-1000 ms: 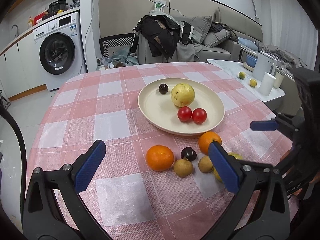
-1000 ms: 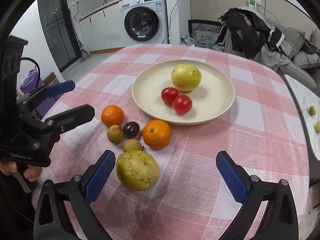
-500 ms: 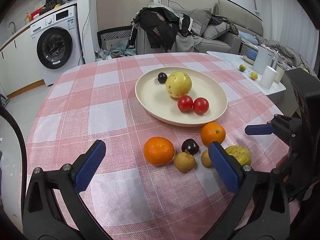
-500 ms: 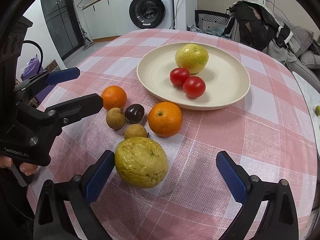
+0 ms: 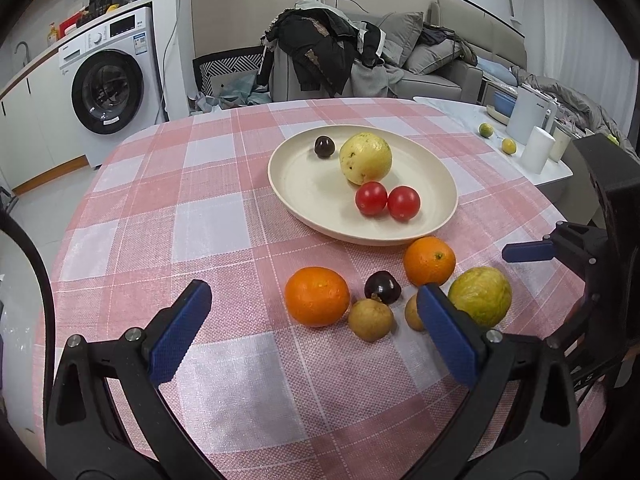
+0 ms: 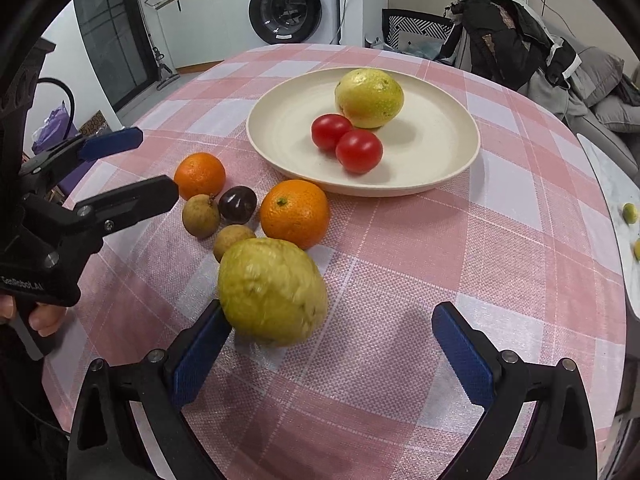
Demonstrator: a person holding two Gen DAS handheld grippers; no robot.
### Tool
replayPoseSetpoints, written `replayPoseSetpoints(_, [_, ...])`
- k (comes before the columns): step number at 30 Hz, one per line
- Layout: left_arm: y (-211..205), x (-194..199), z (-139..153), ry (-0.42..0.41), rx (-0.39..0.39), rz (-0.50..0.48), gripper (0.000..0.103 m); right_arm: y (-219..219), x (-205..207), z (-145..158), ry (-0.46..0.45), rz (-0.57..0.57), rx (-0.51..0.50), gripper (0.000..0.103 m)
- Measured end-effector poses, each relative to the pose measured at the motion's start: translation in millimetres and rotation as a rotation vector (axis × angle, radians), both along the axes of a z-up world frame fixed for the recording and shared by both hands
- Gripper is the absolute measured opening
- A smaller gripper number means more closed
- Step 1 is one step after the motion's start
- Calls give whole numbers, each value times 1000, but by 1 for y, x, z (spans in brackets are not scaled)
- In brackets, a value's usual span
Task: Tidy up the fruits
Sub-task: 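Move the right tool to the wrinkled yellow-green guava and close around it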
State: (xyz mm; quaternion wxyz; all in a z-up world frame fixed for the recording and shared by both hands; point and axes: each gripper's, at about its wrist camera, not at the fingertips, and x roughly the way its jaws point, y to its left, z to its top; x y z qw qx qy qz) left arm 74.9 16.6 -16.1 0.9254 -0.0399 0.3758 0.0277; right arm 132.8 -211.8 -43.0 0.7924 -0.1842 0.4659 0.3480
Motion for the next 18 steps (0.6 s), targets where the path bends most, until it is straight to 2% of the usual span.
replayPoseSetpoints(6, [-2, 1, -4, 17, 4, -6, 102, -1, 2, 3, 4, -2, 36, 98])
replayPoseSetpoints(15, [-4, 3, -8, 32, 14, -9, 102, 4, -1, 7, 36, 35, 99, 71])
replayPoseSetpoints(18, [-3, 4, -9, 39, 14, -4, 102, 3, -1, 10, 41, 39, 113, 65])
